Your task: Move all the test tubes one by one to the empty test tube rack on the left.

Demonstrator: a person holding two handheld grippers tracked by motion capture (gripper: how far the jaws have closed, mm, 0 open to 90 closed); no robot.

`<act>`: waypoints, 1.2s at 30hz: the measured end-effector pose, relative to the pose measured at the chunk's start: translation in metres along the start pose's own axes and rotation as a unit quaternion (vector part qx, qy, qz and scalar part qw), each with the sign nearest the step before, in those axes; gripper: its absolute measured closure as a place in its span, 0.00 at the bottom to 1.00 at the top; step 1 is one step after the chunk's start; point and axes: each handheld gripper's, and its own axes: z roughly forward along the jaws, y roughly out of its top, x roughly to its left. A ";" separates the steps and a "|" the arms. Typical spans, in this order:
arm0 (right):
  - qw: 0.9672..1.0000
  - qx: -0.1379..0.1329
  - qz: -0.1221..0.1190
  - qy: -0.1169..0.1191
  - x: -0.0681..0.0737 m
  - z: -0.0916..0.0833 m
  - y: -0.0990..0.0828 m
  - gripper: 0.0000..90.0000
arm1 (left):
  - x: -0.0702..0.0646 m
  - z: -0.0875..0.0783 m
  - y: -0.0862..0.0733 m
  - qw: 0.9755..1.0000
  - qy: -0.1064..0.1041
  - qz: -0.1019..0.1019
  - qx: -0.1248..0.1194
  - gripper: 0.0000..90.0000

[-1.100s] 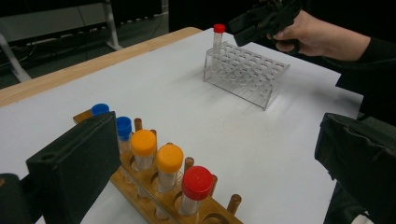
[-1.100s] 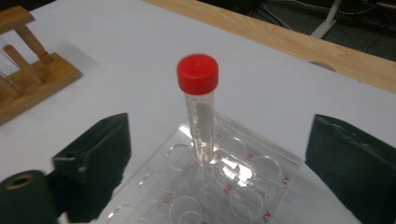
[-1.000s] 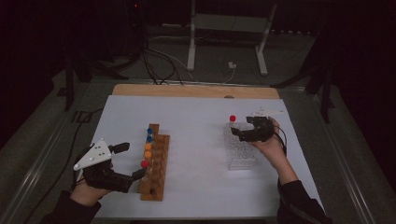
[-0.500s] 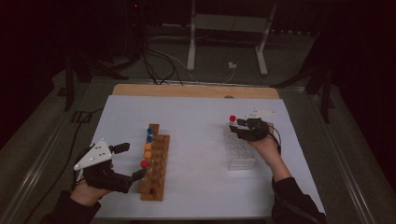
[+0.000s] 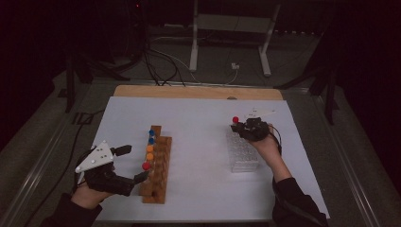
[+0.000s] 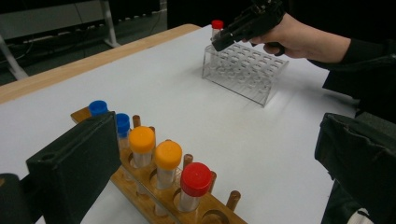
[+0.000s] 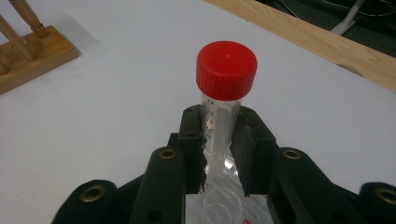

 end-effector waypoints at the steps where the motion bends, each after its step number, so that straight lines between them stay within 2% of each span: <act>1: 1.000 0.001 -0.002 -0.002 0.001 0.000 0.000 0.83 | 0.000 0.000 0.000 1.000 -0.001 0.000 0.001 0.01; 15: 1.000 -0.012 -0.001 -0.002 0.001 -0.014 0.008 0.84 | -0.001 0.001 0.000 1.000 -0.006 0.001 0.002 0.01; 23: 1.000 -0.024 -0.008 -0.007 0.003 -0.032 0.019 0.84 | -0.002 0.002 0.000 1.000 -0.007 0.004 0.005 0.01; 36: 0.999 -0.041 -0.021 -0.001 0.014 -0.055 0.034 0.84 | -0.003 0.005 0.001 1.000 -0.014 0.004 0.009 0.01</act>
